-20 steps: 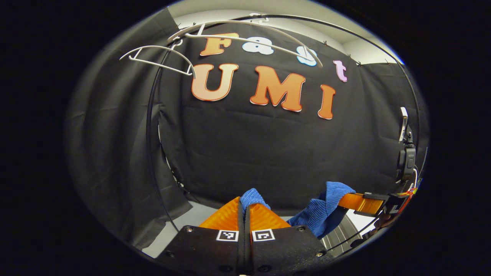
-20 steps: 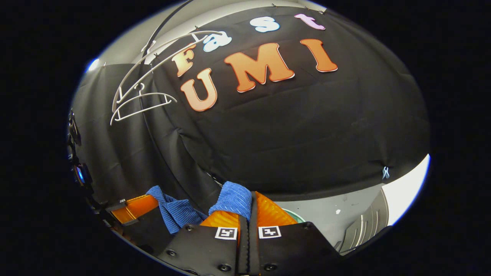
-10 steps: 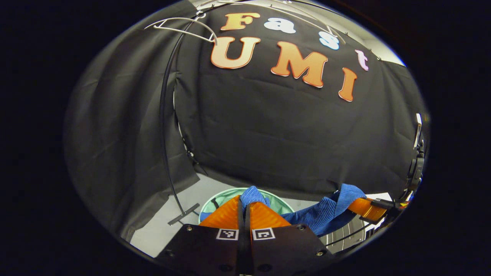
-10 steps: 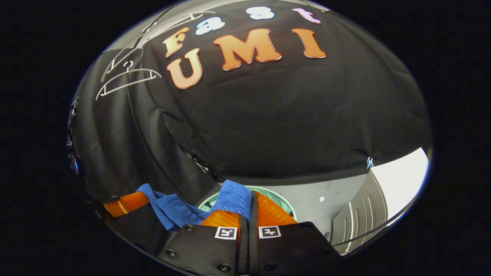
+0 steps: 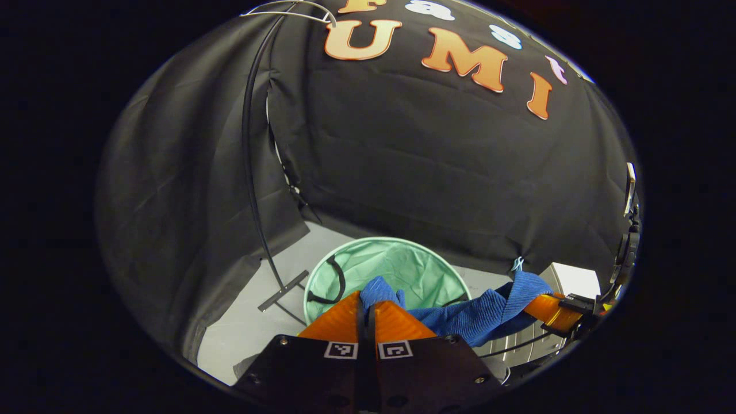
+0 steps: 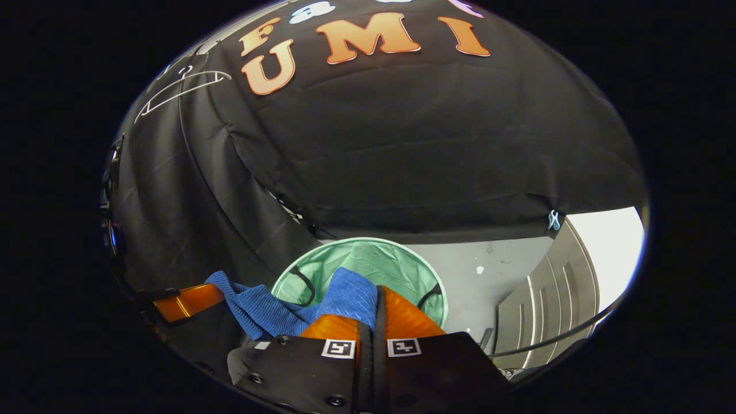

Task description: Grasp the clothes on the hanger with both hands and then place them into the laundry hamper below.

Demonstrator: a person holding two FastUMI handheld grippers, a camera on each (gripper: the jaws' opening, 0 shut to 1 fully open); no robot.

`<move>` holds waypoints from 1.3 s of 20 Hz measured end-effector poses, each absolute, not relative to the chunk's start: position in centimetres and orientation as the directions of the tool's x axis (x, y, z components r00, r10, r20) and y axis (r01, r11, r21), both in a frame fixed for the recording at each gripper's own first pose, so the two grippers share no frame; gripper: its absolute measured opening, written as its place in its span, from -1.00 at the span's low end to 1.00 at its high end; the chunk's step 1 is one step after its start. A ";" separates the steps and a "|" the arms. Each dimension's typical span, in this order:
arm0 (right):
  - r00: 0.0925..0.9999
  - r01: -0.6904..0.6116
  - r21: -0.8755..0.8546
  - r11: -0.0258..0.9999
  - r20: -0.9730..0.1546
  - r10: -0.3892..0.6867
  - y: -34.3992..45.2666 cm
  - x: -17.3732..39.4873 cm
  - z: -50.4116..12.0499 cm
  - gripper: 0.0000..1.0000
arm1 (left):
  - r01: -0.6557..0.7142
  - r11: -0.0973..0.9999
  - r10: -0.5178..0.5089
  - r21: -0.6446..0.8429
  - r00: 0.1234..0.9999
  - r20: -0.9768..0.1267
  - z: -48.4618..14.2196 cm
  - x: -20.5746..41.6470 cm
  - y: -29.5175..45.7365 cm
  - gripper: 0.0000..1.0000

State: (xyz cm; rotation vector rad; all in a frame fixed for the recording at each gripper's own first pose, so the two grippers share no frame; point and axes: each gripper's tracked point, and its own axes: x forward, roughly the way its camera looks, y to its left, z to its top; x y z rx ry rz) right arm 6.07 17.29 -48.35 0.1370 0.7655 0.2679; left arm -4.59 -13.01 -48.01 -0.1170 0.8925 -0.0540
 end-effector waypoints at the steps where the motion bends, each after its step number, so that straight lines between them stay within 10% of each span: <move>1: 0.682 -0.184 0.214 0.959 -0.675 0.281 17.1 6.2 -48.9 -0.86 | -0.001 0.993 -0.095 -0.122 0.616 -0.782 -48.6 -4.7 -13.0 -0.99; 23: 0.523 -0.116 0.175 0.978 -0.826 0.210 15.9 6.5 -59.3 -0.88 | -0.070 0.993 -0.064 -0.093 0.339 -0.939 -59.0 -7.8 -12.5 -0.92; 26: 0.515 -0.106 0.179 0.978 -0.831 0.208 15.7 5.9 -59.2 -0.30 | -0.073 0.994 -0.045 -0.075 0.352 -0.935 -58.9 -7.6 -12.1 -0.88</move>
